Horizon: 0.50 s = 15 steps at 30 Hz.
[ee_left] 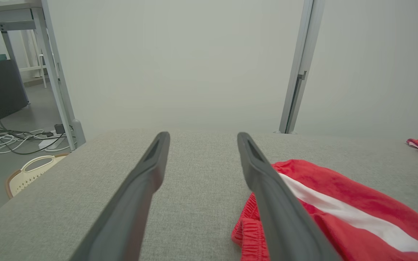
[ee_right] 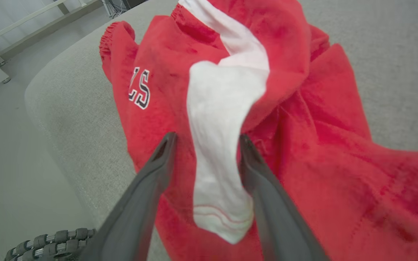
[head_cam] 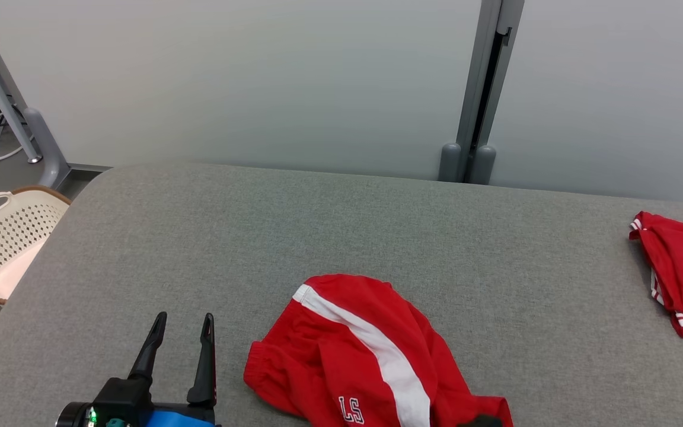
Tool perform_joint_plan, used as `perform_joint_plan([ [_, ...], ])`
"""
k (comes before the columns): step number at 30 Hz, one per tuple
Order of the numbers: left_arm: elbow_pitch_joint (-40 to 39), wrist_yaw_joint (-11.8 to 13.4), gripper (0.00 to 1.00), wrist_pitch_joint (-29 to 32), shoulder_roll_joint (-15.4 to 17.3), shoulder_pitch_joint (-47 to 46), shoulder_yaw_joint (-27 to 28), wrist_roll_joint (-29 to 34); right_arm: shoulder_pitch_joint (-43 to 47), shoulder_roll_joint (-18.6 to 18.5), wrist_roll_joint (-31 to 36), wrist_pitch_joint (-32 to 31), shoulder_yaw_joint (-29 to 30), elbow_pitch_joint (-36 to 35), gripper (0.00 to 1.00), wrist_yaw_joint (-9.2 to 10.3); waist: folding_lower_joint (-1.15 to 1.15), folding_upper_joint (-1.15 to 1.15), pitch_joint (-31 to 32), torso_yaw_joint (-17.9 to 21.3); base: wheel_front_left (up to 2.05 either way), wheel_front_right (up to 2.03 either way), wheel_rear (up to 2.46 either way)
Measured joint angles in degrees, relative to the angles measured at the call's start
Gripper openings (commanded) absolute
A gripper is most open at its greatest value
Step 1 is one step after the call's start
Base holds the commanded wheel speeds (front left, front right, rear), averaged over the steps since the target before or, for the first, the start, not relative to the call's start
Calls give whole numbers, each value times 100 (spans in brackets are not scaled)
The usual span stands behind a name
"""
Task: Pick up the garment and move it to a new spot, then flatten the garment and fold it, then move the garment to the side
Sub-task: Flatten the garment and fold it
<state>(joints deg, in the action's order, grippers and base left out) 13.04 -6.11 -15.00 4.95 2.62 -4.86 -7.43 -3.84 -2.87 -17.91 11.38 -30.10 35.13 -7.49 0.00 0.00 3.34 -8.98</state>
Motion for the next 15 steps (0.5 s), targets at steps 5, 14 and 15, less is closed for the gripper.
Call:
perform_joint_plan([
  [5,7,-22,100,1,-32,-12,12,40,-452,9,-182,185,-42,308,0,0,0,0,-39,-35,0,0,0],
  [14,35,-49,100,0,-97,-71,0,54,-1806,-530,225,326,539,702,0,-1,0,0,-124,-91,0,0,0],
  [15,48,-52,100,1,-103,-89,-27,57,-1975,-599,254,333,548,753,0,-1,0,0,-135,-119,0,0,0],
])
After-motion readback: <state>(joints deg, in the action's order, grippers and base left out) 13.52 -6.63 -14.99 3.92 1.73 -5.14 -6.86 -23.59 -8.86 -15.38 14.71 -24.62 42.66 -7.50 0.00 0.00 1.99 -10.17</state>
